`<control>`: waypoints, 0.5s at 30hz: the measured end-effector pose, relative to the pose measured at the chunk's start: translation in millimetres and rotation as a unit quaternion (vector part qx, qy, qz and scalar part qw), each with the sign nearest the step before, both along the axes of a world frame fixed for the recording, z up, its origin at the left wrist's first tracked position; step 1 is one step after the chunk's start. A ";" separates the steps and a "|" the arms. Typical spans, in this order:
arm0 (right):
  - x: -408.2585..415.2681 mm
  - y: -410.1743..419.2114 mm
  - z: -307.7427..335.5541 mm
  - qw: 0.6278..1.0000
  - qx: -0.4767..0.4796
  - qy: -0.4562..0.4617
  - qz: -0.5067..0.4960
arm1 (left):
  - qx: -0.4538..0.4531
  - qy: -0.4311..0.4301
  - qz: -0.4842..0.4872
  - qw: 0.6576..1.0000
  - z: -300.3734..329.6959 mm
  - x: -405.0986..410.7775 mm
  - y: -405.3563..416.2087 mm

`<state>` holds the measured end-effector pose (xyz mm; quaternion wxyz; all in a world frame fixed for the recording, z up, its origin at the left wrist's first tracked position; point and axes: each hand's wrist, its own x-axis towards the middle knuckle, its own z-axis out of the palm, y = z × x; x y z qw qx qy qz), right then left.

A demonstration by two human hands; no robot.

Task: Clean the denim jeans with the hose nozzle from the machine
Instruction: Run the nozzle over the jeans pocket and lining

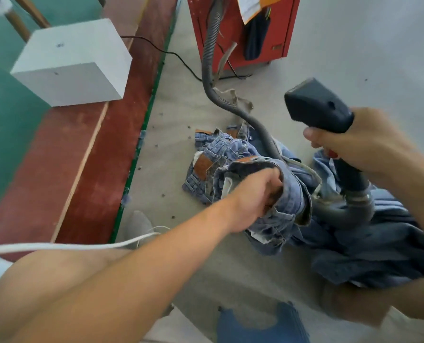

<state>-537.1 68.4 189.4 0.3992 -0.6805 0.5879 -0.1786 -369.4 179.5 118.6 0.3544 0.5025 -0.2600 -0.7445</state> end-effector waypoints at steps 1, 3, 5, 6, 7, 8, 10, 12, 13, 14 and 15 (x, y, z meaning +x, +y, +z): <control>5.0 -1.0 -2.5 0.998 0.059 -0.024 -0.013 | -0.027 -0.036 -0.004 0.999 2.8 -9.5 1.5; 18.5 6.5 -9.6 0.993 0.111 -0.028 -0.001 | -0.113 -0.159 -0.035 0.980 8.3 -22.0 3.0; 30.4 11.9 -20.4 0.994 0.098 0.028 0.030 | -0.187 -0.286 -0.074 0.937 6.7 -28.2 4.6; 34.7 11.9 -24.7 0.993 0.083 0.073 0.045 | -0.212 -0.331 -0.088 0.915 5.8 -28.4 6.2; 37.2 10.1 -28.5 0.989 0.069 0.117 0.058 | -0.219 -0.353 -0.099 0.904 7.0 -27.5 7.7; 38.6 7.6 -32.0 0.984 0.060 0.152 0.067 | -0.222 -0.365 -0.107 0.898 7.2 -25.5 9.0; 37.3 3.8 -38.4 0.980 0.042 0.185 0.058 | -0.224 -0.367 -0.117 0.895 9.0 -24.5 13.9; 33.5 2.7 -41.8 0.989 0.050 0.137 0.005 | -0.168 -0.333 -0.058 0.926 10.3 -27.9 19.7; 31.0 2.3 -42.4 0.994 0.068 0.079 -0.032 | -0.124 -0.341 -0.004 0.932 7.3 -27.7 21.6; 28.3 2.4 -42.1 0.994 0.087 0.016 -0.066 | -0.077 -0.375 0.058 0.922 2.4 -25.2 22.6; 25.0 3.9 -41.2 0.990 0.104 -0.035 -0.090 | -0.001 -0.405 0.110 0.908 -3.0 -21.7 23.1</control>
